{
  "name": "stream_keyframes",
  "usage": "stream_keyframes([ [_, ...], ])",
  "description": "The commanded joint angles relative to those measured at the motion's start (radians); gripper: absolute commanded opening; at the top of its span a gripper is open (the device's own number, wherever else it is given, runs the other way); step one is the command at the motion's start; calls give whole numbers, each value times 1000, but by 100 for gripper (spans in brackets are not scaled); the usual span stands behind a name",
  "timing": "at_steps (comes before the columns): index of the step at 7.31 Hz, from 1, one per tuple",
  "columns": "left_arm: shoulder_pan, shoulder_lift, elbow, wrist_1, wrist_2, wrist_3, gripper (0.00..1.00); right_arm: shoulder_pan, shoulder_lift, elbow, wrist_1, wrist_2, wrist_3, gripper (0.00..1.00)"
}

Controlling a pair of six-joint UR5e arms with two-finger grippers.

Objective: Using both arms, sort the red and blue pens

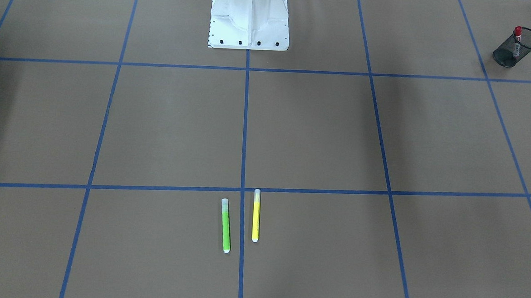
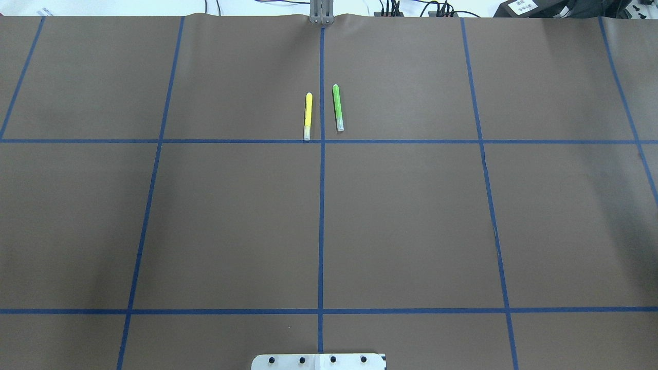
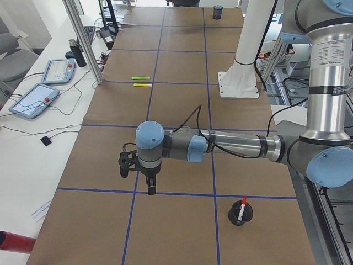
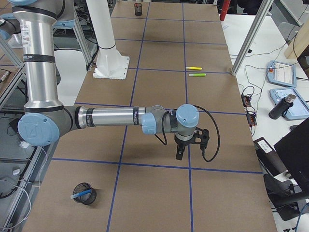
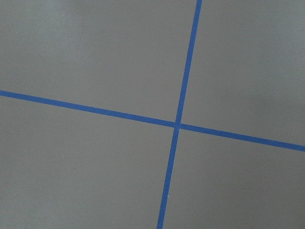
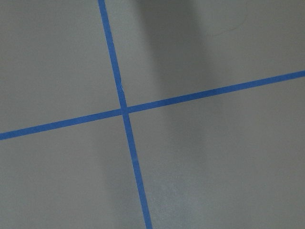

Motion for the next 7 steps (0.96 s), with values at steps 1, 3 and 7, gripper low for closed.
stream_keyframes([
  [1,2,19,3,-11,1,-4,100,0,-1,23,-41,9,-2,100],
  [3,0,16,0,-8,1,-7,100,0,-3,20,-41,8,-3,100],
  [7,2,15,0,-9,1,-6,100,0,-14,12,-30,5,-15,100],
])
